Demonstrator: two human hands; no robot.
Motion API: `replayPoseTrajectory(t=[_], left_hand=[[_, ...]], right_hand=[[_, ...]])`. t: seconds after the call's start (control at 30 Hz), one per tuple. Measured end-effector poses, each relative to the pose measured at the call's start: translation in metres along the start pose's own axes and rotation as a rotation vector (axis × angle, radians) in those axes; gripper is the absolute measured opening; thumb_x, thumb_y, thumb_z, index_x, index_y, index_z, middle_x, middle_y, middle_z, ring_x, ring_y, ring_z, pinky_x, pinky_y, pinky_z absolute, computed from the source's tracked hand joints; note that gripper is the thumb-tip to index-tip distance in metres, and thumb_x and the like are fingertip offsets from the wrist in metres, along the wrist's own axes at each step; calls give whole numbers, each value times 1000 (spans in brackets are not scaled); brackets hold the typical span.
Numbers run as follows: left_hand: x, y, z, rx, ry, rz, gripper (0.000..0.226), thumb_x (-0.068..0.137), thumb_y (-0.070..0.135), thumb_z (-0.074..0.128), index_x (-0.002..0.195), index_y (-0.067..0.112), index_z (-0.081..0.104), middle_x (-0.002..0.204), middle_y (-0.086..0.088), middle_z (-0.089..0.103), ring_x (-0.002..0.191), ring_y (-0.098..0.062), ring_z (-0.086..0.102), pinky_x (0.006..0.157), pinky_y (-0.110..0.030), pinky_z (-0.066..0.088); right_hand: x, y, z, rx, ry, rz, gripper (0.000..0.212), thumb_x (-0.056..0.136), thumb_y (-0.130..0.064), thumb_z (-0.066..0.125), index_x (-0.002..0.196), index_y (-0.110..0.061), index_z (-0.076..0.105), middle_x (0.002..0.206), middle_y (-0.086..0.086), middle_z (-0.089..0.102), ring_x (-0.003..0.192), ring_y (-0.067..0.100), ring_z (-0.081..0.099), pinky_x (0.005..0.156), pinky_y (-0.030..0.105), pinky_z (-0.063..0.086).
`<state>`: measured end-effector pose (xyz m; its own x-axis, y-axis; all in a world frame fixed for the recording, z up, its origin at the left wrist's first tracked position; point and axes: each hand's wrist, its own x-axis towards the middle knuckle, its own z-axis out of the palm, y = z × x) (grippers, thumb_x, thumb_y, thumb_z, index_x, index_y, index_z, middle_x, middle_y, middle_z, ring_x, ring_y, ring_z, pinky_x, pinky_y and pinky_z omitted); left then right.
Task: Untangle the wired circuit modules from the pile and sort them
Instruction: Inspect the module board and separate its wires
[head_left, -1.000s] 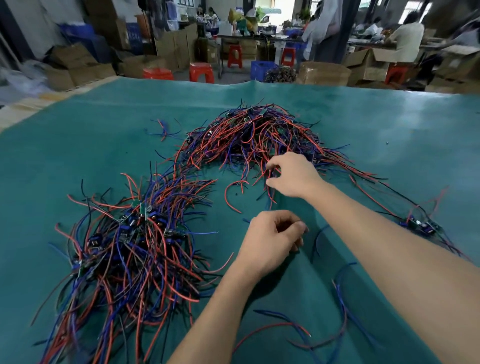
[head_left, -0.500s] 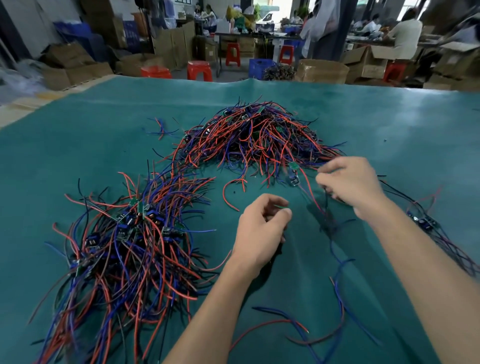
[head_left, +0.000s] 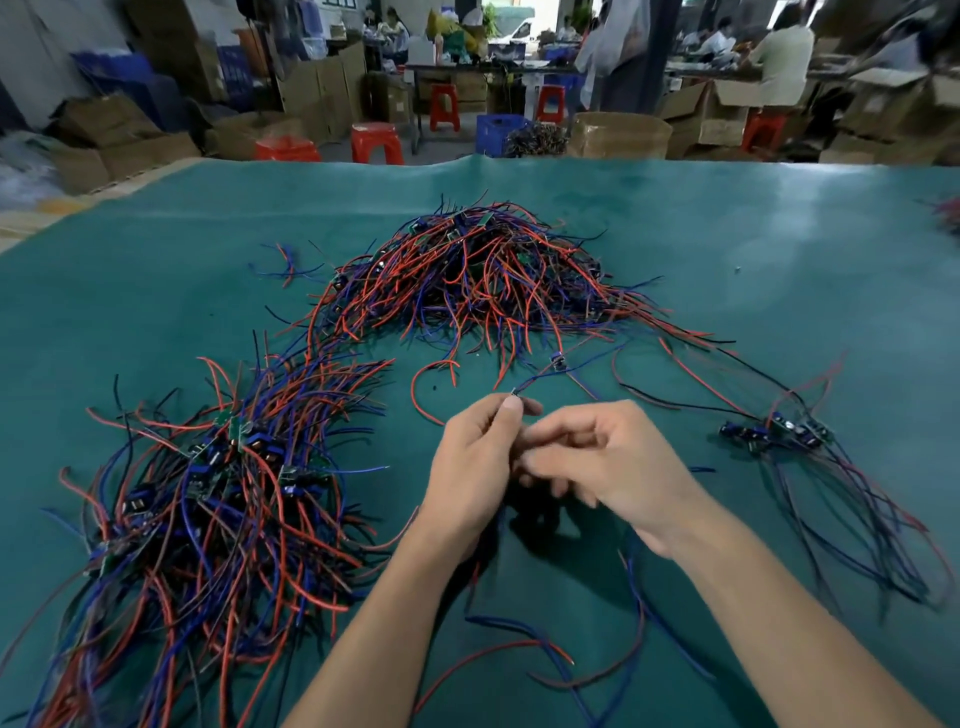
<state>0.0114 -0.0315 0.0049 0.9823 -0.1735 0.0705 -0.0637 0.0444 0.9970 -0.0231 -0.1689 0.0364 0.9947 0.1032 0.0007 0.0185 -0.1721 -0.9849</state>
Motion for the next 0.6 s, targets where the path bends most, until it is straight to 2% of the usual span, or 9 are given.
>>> replayPoseTrajectory(t=[0.07, 0.13, 0.2, 0.3, 0.37, 0.43, 0.6], left_hand=[[-2, 1, 1, 16, -41, 21, 34, 108, 21, 40, 92, 8, 68, 63, -8, 62, 51, -14, 52, 48, -23, 41], [-4, 0, 1, 48, -89, 26, 35, 107, 26, 41, 90, 13, 68, 59, 1, 58, 46, -9, 46, 43, -18, 36], [-6, 0, 1, 55, -158, 29, 38, 106, 34, 43, 92, 10, 70, 56, 1, 54, 46, -10, 41, 42, -18, 33], [-9, 2, 2, -1, -222, 30, 47, 100, 47, 46, 80, 12, 70, 50, 2, 44, 42, -10, 30, 39, -18, 26], [-10, 3, 2, 3, -234, 37, 53, 98, 51, 45, 76, 9, 70, 48, 5, 39, 42, -9, 27, 40, -18, 23], [-9, 3, 2, 38, -240, 52, 58, 97, 53, 44, 70, 7, 67, 47, 6, 35, 42, -9, 24, 41, -20, 19], [-10, 3, 0, 142, -243, 77, 51, 101, 46, 44, 60, 19, 56, 45, 9, 32, 43, -9, 22, 42, -21, 16]], right_hand=[[5, 5, -8, 18, 200, -27, 13, 84, -11, 79, 74, -20, 78, 61, 0, 67, 47, 7, 54, 41, 11, 36], [8, 10, -13, 23, 362, -30, 13, 86, -20, 80, 75, -23, 77, 63, -1, 64, 49, 7, 51, 41, 12, 35], [10, 14, -14, 77, 362, -16, 8, 89, -24, 78, 81, -23, 80, 68, 1, 64, 52, 7, 50, 41, 14, 34], [10, 14, -14, 218, 266, 34, 11, 89, -22, 76, 89, -13, 82, 69, 3, 62, 52, 10, 46, 40, 20, 28], [11, 13, -16, 254, 259, 26, 11, 87, -18, 76, 88, -8, 82, 68, 2, 62, 51, 10, 46, 40, 20, 28], [12, 13, -18, 252, 310, -18, 10, 87, -15, 77, 83, -6, 81, 61, 4, 58, 51, 11, 45, 41, 20, 31], [15, 18, -18, 168, 466, -75, 14, 86, -13, 79, 72, -10, 77, 54, 3, 54, 48, 11, 45, 44, 19, 35]])
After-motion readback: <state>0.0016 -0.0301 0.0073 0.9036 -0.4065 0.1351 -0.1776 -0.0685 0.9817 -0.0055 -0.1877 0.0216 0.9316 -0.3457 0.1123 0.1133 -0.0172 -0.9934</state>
